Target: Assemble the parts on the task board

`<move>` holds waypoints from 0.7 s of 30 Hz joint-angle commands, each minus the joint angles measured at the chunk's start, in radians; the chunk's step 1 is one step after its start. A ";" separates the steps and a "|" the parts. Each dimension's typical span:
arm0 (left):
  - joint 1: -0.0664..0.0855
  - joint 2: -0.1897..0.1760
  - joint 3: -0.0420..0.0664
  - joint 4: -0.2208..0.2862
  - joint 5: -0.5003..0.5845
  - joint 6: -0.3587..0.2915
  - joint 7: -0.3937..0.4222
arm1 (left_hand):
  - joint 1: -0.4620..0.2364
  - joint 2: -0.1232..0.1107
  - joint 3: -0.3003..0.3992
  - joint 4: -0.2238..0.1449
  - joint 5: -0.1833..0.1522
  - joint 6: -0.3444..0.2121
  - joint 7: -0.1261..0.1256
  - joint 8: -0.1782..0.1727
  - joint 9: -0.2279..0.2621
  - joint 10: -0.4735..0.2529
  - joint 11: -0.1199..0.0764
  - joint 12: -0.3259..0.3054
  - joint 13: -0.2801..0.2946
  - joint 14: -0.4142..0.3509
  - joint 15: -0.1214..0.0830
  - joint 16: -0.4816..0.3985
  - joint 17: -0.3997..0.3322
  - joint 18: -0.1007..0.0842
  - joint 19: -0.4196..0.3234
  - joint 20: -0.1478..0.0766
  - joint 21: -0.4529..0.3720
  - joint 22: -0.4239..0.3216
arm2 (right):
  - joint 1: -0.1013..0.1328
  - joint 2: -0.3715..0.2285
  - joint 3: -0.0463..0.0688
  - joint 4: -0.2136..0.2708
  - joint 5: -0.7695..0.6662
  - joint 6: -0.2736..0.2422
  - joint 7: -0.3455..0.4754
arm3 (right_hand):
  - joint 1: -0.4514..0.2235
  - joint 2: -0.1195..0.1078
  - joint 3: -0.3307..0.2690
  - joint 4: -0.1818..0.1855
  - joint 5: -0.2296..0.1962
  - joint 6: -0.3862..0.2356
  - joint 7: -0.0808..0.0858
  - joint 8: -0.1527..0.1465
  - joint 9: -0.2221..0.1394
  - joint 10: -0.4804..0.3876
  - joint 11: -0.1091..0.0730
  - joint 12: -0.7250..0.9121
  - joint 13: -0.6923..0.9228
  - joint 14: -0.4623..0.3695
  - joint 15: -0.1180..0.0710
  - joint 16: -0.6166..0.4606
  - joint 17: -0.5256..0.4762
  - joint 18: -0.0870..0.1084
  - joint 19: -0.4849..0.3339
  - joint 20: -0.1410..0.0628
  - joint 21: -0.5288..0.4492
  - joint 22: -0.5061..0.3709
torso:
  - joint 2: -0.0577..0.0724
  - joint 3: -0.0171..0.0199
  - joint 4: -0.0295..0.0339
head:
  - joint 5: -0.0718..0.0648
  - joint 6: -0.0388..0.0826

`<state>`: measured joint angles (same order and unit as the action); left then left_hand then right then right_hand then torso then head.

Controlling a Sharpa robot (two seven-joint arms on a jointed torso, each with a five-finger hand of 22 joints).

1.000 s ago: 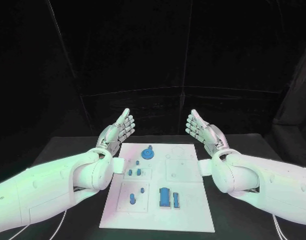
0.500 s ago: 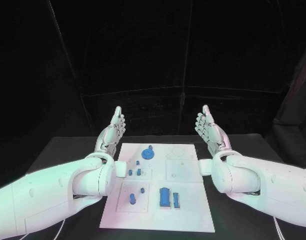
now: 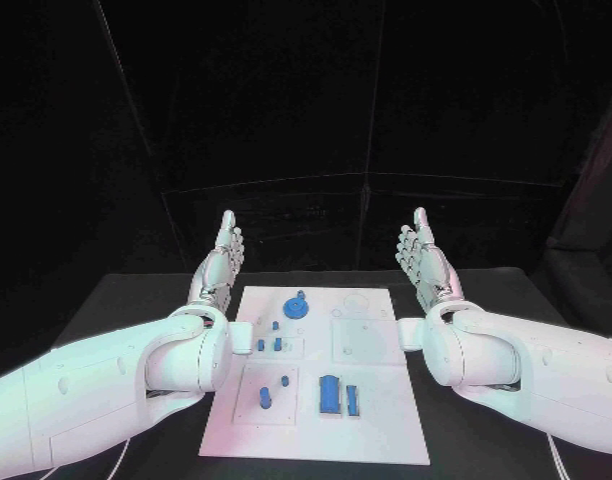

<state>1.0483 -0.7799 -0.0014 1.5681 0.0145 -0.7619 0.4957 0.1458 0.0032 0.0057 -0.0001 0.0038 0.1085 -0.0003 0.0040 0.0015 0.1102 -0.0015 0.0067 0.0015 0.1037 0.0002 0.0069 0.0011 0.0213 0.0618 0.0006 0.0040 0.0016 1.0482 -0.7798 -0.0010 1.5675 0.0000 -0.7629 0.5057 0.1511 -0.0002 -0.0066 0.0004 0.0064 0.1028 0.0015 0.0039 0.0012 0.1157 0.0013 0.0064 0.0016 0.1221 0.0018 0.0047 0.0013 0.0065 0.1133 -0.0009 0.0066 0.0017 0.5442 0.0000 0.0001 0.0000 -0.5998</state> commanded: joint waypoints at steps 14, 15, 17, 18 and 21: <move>0.002 0.000 0.001 0.002 -0.014 -0.008 0.024 | -0.146 -0.003 -0.006 0.000 -0.004 -0.109 0.000 -0.004 -0.001 -0.110 0.002 -0.007 -0.001 -0.104 0.000 -0.007 -0.001 -0.021 -0.062 -0.001 -0.004 -0.002 | 0.002 0.000 0.001 0.003 0.000 -0.007 0.014 | -0.151 0.000 0.007 0.000 -0.006 -0.103 -0.002 -0.004 -0.001 -0.116 -0.001 -0.006 -0.002 -0.122 -0.002 -0.005 -0.001 -0.007 -0.113 0.001 -0.007 -0.002 | 0.000 0.0000 -0.0001 | 0.000 0.000; 0.002 0.000 0.001 0.002 -0.014 -0.008 0.024 | -0.146 -0.003 -0.006 0.000 -0.004 -0.109 0.000 -0.004 -0.001 -0.110 0.002 -0.007 -0.001 -0.104 0.000 -0.007 -0.001 -0.021 -0.062 -0.001 -0.004 -0.002 | 0.002 0.000 0.001 0.003 0.000 -0.007 0.014 | -0.151 0.000 0.007 0.000 -0.006 -0.103 -0.002 -0.004 -0.001 -0.116 -0.001 -0.006 -0.002 -0.122 -0.002 -0.005 -0.001 -0.007 -0.113 0.001 -0.007 -0.002 | 0.000 0.0000 -0.0001 | 0.000 0.000; 0.002 0.000 0.001 0.002 -0.014 -0.008 0.024 | -0.146 -0.003 -0.006 0.000 -0.004 -0.109 0.000 -0.004 -0.001 -0.110 0.002 -0.007 -0.001 -0.104 0.000 -0.007 -0.001 -0.021 -0.062 -0.001 -0.004 -0.002 | 0.002 0.000 0.001 0.003 0.000 -0.007 0.014 | -0.151 0.000 0.007 0.000 -0.006 -0.103 -0.002 -0.004 -0.001 -0.116 -0.001 -0.006 -0.002 -0.122 -0.002 -0.005 -0.001 -0.007 -0.113 0.001 -0.007 -0.002 | 0.000 0.0000 -0.0001 | 0.000 0.000; 0.002 0.000 0.001 0.002 -0.014 -0.008 0.024 | -0.146 -0.003 -0.006 0.000 -0.004 -0.109 0.000 -0.004 -0.001 -0.110 0.002 -0.007 -0.001 -0.104 0.000 -0.007 -0.001 -0.021 -0.062 -0.001 -0.004 -0.002 | 0.002 0.000 0.001 0.003 0.000 -0.007 0.014 | -0.151 0.000 0.007 0.000 -0.006 -0.103 -0.002 -0.004 -0.001 -0.116 -0.001 -0.006 -0.002 -0.122 -0.002 -0.005 -0.001 -0.007 -0.113 0.001 -0.007 -0.002 | 0.000 0.0000 -0.0001 | 0.000 0.000; 0.002 0.000 0.001 0.002 -0.014 -0.008 0.024 | -0.146 -0.003 -0.006 0.000 -0.004 -0.109 0.000 -0.004 -0.001 -0.110 0.002 -0.007 -0.001 -0.104 0.000 -0.007 -0.001 -0.021 -0.062 -0.001 -0.004 -0.002 | 0.002 0.000 0.001 0.003 0.000 -0.007 0.014 | -0.151 0.000 0.007 0.000 -0.006 -0.103 -0.002 -0.004 -0.001 -0.116 -0.001 -0.006 -0.002 -0.122 -0.002 -0.005 -0.001 -0.007 -0.113 0.001 -0.007 -0.002 | 0.000 0.0000 -0.0001 | 0.000 0.000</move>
<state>1.0483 -0.7799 -0.0014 1.5682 0.0133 -0.7666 0.4962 0.0063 -0.0009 0.0057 -0.0001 0.0038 0.0053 -0.0002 0.0041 0.0011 0.0052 0.0000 0.0067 0.0009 0.0037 0.0002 0.0069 0.0014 0.0059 0.0043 -0.0011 0.0040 0.0010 1.0483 -0.7798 -0.0009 1.5675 0.0020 -0.7653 0.5069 0.0065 -0.0011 -0.0066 0.0004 0.0064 0.0049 -0.0003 0.0040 0.0015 0.0052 0.0000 0.0064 0.0009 0.0036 -0.0001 0.0048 0.0015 0.0069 0.0054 -0.0003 0.0066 0.0010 0.5442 0.0000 0.0001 0.0000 -0.5998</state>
